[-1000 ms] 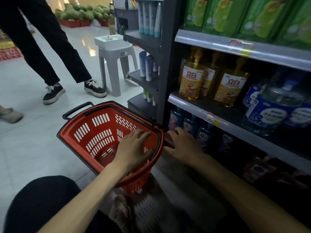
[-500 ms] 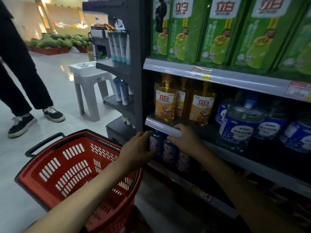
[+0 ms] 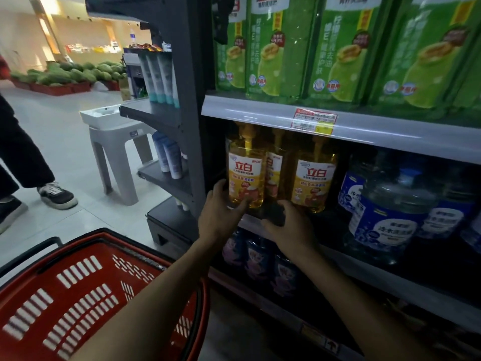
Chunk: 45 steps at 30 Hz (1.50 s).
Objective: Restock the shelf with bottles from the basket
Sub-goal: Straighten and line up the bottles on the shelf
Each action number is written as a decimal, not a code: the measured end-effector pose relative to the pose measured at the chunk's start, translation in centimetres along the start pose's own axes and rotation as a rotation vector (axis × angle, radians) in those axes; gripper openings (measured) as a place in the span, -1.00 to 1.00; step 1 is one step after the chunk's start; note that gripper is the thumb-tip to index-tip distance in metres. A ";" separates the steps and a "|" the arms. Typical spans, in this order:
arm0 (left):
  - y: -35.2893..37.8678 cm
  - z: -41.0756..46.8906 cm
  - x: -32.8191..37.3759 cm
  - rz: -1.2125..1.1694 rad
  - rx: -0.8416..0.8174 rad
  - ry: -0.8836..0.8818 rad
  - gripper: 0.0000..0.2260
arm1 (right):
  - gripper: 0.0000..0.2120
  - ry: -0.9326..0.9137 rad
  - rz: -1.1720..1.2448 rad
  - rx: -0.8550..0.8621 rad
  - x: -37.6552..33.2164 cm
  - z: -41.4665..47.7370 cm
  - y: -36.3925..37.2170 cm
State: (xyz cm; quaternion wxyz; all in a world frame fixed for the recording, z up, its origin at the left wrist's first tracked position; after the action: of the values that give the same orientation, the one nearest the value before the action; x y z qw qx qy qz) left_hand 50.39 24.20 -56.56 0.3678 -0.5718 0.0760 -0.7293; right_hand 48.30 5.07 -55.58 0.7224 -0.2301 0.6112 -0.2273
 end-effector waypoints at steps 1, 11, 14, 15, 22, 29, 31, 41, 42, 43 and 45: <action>0.3 0.9 0.0 -0.026 0.020 -0.005 -0.22 | -0.46 0.002 -0.002 0.004 0.3 0.4 0.2; 4.5 5.5 2.1 -0.021 0.101 -0.076 0.18 | -0.47 0.047 0.006 0.038 1.2 1.8 -0.1; 4.9 6.0 2.2 -0.003 0.135 -0.119 -0.01 | -0.49 0.054 0.007 0.037 1.3 1.9 -0.4; 4.9 6.2 2.3 -0.026 0.128 -0.128 -0.06 | -0.49 0.061 0.017 0.038 1.2 1.8 -0.6; 3.2 4.8 2.0 -0.252 0.123 -0.110 -0.13 | -0.49 0.024 0.047 0.040 -0.3 0.7 -1.4; -0.4 -0.2 2.7 -0.360 0.135 -0.075 -0.23 | -0.43 -0.039 0.021 0.022 -1.7 -0.9 -2.4; -1.6 -1.3 3.4 -0.416 0.139 -0.099 -0.24 | -0.43 -0.080 0.045 0.004 -2.0 -1.4 -2.6; -6.5 -7.4 5.5 -0.524 0.064 -0.161 -0.16 | -0.10 -0.220 0.104 -0.140 -5.3 -5.2 -2.0; -6.9 -8.3 6.0 -0.509 0.052 -0.147 -0.16 | -0.16 -0.205 0.165 -0.155 -5.7 -5.6 -2.0; -7.4 -9.2 6.5 -0.486 0.041 -0.127 -0.17 | -0.22 -0.175 0.220 -0.172 -6.1 -6.2 -2.0; -8.2 -10.7 7.3 -0.428 0.014 -0.086 -0.19 | -0.27 -0.094 0.313 -0.201 -6.1 -7.3 -2.0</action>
State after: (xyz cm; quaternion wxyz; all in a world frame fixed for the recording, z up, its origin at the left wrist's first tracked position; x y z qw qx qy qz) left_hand 36.66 22.19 -50.10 0.2114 -0.6032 -0.0678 -0.7661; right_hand 40.05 6.81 -50.71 0.7501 -0.2135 0.6247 -0.0392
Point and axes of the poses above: each hand's wrist, its own z-axis towards the middle knuckle, its own y-axis out of the palm, x = y × z, the point moved 5 cm from there along z, towards the middle knuckle
